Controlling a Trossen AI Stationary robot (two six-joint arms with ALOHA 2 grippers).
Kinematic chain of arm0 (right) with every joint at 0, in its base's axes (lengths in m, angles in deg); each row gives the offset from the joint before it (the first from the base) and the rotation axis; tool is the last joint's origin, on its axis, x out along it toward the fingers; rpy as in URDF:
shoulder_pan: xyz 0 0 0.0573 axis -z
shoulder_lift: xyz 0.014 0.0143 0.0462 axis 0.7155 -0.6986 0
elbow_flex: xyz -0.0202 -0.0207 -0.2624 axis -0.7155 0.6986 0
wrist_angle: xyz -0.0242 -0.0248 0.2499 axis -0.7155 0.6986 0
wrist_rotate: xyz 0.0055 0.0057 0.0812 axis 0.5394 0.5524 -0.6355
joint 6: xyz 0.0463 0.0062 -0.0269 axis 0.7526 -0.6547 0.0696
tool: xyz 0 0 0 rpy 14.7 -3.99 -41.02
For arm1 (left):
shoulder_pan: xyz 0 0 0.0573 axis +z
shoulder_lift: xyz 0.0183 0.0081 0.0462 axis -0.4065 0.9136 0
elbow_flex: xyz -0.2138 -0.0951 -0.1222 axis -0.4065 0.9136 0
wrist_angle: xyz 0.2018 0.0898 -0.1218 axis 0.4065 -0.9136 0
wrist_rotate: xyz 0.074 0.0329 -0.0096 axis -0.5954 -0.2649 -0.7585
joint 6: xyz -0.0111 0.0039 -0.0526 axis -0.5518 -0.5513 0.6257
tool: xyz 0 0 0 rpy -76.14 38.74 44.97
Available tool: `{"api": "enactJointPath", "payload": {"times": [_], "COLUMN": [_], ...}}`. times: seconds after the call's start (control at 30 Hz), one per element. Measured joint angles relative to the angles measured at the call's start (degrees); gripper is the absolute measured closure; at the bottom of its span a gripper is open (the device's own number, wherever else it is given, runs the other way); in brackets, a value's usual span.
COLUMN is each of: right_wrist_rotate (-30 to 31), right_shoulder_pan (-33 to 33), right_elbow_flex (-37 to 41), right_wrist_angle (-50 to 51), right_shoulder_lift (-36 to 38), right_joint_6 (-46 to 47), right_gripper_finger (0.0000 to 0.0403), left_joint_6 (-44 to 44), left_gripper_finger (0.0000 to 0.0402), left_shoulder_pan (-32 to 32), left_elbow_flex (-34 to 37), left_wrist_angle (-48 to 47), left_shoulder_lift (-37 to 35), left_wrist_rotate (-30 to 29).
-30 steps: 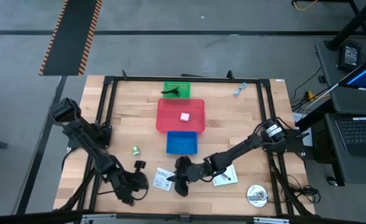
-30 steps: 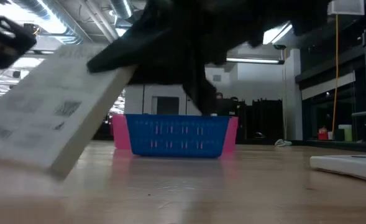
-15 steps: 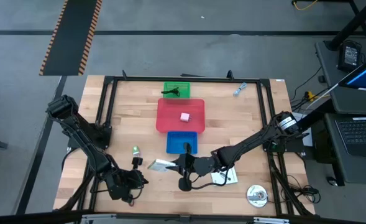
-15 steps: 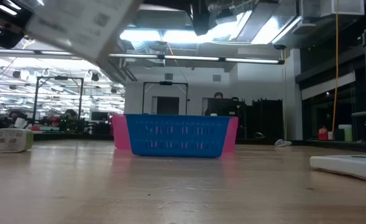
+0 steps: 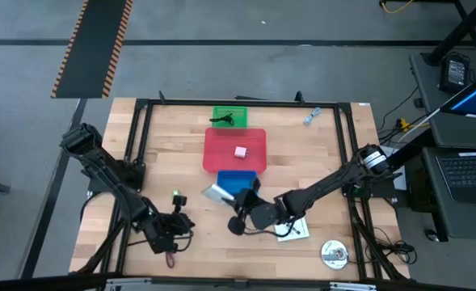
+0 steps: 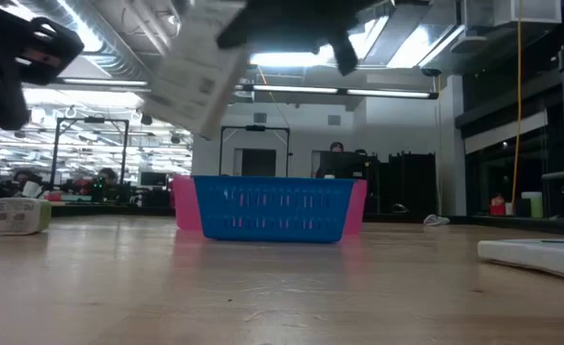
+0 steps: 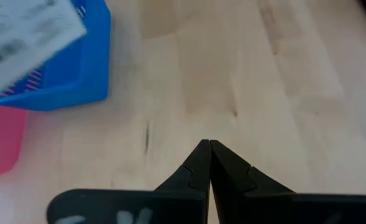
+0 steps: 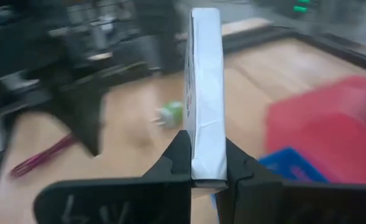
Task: Pick and place items into bin
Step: Put the left white card reader box into the blue bin
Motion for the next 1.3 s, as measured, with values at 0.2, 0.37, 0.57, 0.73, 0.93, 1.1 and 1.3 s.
{"api": "enactJointPath", "payload": {"times": [0.2, 0.37, 0.57, 0.73, 0.93, 1.1, 1.3], "right_wrist_rotate": [12.01, 13.09, 14.76, 16.85, 18.4, 18.83, 18.86], "right_shoulder_pan": [-1.08, -1.18, -1.18, -1.16, -1.18, -1.18, -1.16], "right_elbow_flex": [-0.02, -0.02, -0.02, -0.02, -0.02, -0.02, -0.11], "right_wrist_angle": [3.61, 6.77, 12.53, 13.05, 13.57, 14.62, 13.81], "right_shoulder_lift": [0.29, 0.32, -0.64, -1.81, -1.89, -1.97, -4.62], "right_joint_6": [7.69, 16.25, 28.35, 32.65, 36.38, 39.97, 44.29], "right_gripper_finger": [0.0386, 0.0386, 0.0386, 0.0386, 0.0386, 0.0386, 0.0386], "left_joint_6": [-3.32, -6.24, -7.05, -6.98, -4.47, -3.99, -4.01], "left_gripper_finger": [0.0398, 0.0398, 0.0398, 0.0398, 0.0398, 0.0398, 0.0398], "left_shoulder_pan": [1.69, 1.97, 1.97, 1.97, 1.97, 1.97, 1.97], "left_elbow_flex": [-0.02, -0.02, -0.02, -0.02, -0.02, -0.02, -0.02], "left_wrist_angle": [-1.76, -1.87, -1.81, -1.47, -1.26, -1.11, -1.11], "left_shoulder_lift": [-0.09, -0.09, -0.09, -0.1, -0.11, -0.11, -0.11], "left_wrist_rotate": [1.79, 2.39, 2.39, 0.77, -0.04, -0.05, -0.13]}}
